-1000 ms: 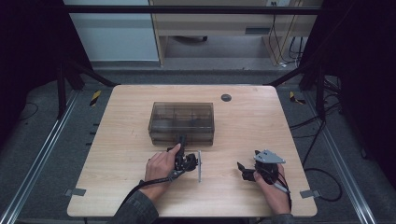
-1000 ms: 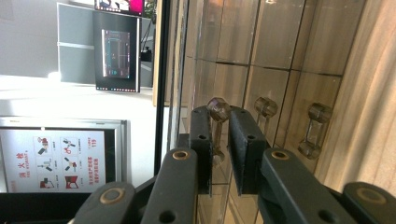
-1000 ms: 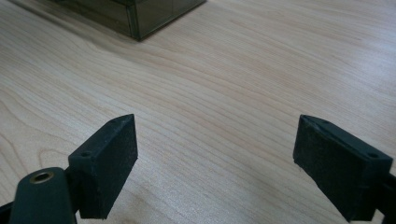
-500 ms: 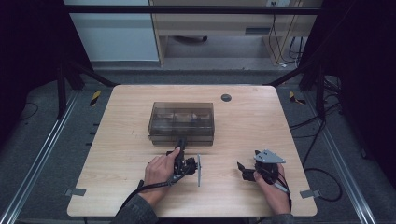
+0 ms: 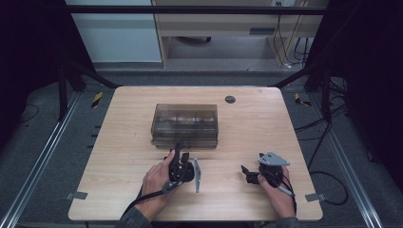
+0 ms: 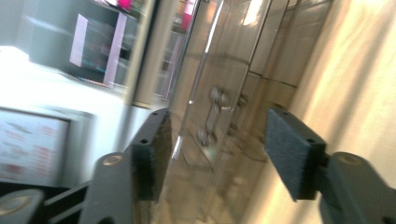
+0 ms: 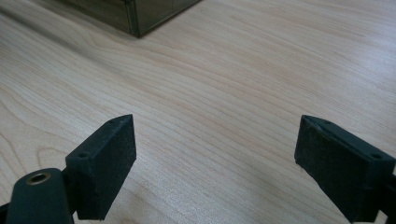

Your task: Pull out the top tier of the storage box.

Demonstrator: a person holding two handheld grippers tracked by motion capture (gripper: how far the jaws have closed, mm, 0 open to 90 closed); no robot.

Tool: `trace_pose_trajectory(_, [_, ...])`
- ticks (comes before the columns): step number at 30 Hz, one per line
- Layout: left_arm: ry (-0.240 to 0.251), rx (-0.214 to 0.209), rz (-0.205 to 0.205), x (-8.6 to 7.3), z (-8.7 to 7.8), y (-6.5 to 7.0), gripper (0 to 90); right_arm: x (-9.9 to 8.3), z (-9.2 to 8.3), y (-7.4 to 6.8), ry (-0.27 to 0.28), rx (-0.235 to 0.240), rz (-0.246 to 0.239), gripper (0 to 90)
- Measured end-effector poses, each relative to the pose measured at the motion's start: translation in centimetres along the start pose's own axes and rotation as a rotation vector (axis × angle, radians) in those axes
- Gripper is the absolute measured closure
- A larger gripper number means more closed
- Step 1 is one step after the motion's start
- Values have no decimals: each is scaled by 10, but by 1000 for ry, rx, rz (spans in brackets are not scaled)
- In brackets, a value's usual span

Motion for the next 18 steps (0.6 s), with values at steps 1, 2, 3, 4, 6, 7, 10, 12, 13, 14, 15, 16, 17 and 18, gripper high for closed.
trace_pose_trajectory(1, [7,-24,-38,-4,-4,-6,365,0,0,0,0,-3,-6,129])
trace_pose_trajectory(2, [20,-51,-85,-10,-7,-13,354,0,0,-1,-3,-4,-6,129])
trace_pose_trajectory(3, [23,-71,-111,-13,-10,-18,343,0,0,-1,-7,-6,-12,127])
trace_pose_trajectory(4, [43,-113,-160,-19,-13,-26,329,0,1,-2,-12,-8,-12,124])
trace_pose_trajectory(6, [74,-190,-233,-28,-19,-36,313,0,2,-1,-28,-16,-4,118])
trace_pose_trajectory(7, [93,-228,-264,-34,-22,-42,291,0,3,0,-35,-21,7,118])
trace_pose_trajectory(10, [100,-310,-305,-53,-28,-61,285,6,6,-6,-38,12,15,116])
trace_pose_trajectory(12, [87,-371,-326,-64,-29,-70,273,13,6,-13,-76,26,-33,115])
trace_pose_trajectory(13, [85,-402,-338,-70,-29,-75,262,16,6,-15,-91,26,-56,116])
trace_pose_trajectory(14, [84,-425,-347,-76,-30,-78,237,21,5,-19,-102,37,-77,118])
trace_pose_trajectory(15, [79,-444,-351,-81,-31,-81,229,25,4,-23,-114,58,-100,118])
trace_pose_trajectory(16, [67,-459,-338,-87,-32,-83,228,30,3,-28,-131,83,-123,119])
trace_pose_trajectory(17, [63,-474,-339,-92,-33,-84,224,35,2,-32,-144,97,-148,122])
trace_pose_trajectory(18, [58,-475,-343,-97,-33,-86,223,39,1,-35,-159,107,-174,120])
Point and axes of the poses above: each handheld gripper's, and its own axes: z roughly forward along the jaws, x roughly out of its top, y roughly to its right, the point moved 3 cm from there along z, roughly forward along the jaws, and after that the axes turned 5 degrees about -x, right-handed, at the moved point
